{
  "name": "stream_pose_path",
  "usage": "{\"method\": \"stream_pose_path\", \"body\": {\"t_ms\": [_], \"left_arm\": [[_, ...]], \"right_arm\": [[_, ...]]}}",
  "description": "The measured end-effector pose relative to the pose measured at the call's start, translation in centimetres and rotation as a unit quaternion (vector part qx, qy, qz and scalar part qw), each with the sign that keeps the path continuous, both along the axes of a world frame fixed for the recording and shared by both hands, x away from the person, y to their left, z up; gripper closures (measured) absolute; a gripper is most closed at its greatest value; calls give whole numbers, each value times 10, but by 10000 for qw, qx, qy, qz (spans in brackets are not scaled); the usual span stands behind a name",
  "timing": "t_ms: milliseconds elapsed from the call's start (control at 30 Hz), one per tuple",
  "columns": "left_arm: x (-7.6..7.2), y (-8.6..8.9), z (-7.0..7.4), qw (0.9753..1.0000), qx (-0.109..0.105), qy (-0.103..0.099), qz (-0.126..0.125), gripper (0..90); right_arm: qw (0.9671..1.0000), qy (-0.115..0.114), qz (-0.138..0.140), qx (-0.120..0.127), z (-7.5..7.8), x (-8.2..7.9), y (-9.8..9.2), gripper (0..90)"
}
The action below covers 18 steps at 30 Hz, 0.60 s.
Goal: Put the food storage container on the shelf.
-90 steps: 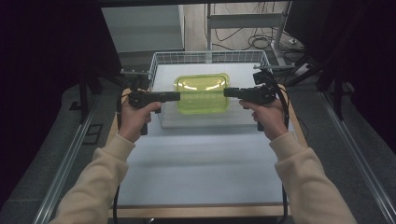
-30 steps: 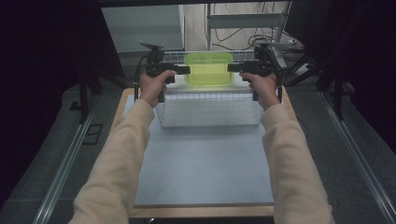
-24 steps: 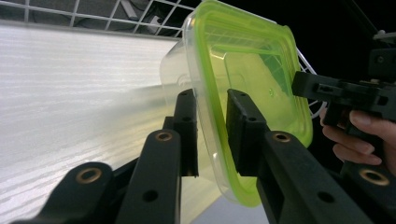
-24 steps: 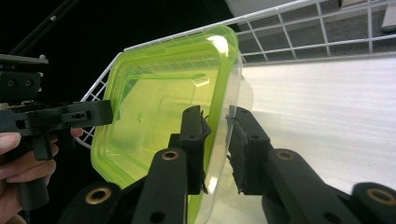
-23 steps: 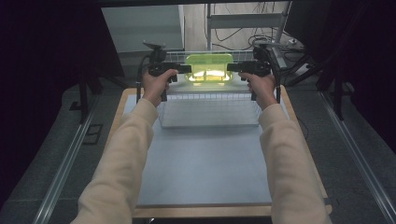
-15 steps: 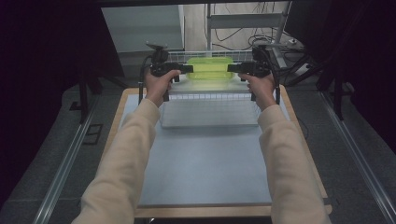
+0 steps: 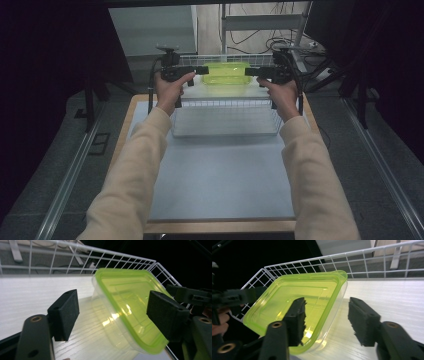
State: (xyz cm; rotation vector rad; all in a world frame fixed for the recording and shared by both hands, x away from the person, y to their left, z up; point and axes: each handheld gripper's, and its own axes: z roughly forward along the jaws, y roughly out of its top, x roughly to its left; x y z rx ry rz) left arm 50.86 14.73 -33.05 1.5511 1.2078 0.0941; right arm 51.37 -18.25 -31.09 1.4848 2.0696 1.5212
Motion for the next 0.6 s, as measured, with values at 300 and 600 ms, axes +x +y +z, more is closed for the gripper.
{"method": "stream_pose_path", "body": {"t_ms": [300, 600], "left_arm": [[-36, 15, 9, 9992, -77, -275, -268, 238], [-96, 24, -3, 9963, 240, -578, -596, 230]], "right_arm": [[9986, -430, 275, -137, 5, -37, -18, 354], [9945, -651, 795, -214, -8, -84, -29, 316]]}}
